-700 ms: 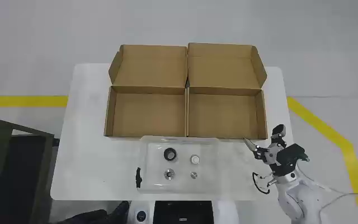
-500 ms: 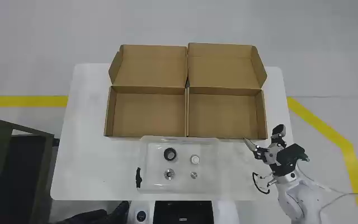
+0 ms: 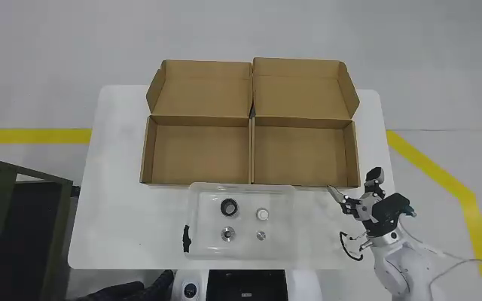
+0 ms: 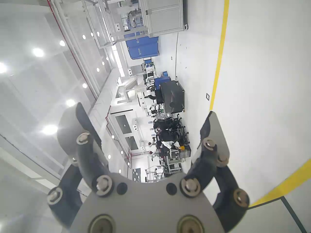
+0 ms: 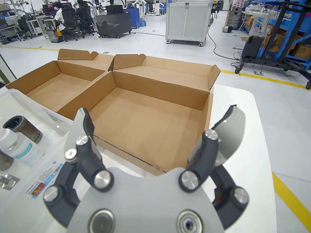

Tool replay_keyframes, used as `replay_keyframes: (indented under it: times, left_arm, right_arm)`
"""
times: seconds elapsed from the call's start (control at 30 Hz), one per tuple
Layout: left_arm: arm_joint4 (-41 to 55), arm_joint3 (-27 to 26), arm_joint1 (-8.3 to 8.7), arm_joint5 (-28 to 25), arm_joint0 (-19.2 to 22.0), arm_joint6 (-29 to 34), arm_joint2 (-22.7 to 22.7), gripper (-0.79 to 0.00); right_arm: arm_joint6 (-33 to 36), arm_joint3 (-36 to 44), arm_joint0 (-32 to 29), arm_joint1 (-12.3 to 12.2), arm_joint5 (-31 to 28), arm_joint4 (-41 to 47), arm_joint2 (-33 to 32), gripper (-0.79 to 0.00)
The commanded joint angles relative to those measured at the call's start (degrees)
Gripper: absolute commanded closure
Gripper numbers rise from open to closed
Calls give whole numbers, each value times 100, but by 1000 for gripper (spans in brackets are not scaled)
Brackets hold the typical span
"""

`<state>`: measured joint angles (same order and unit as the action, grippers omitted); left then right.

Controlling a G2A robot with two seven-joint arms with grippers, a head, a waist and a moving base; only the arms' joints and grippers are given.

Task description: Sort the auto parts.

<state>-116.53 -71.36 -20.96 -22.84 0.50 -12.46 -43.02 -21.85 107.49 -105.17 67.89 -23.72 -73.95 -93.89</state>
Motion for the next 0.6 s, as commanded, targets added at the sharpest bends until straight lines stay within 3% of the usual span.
replay_keyframes:
  times: [0.0, 0.23, 0.57]
  left_arm:
    - [0, 0, 0, 0, 0, 0, 0, -785]
    - [0, 0, 0, 0, 0, 0, 0, -785]
    - [0, 0, 0, 0, 0, 0, 0, -785]
  right_arm:
    - [192, 81, 15, -13, -198, 11, 13, -785]
    - [912, 552, 13, -91, -1200, -119, 82, -785]
    - [1749, 1106, -18, -174, -1932, -574, 377, -785]
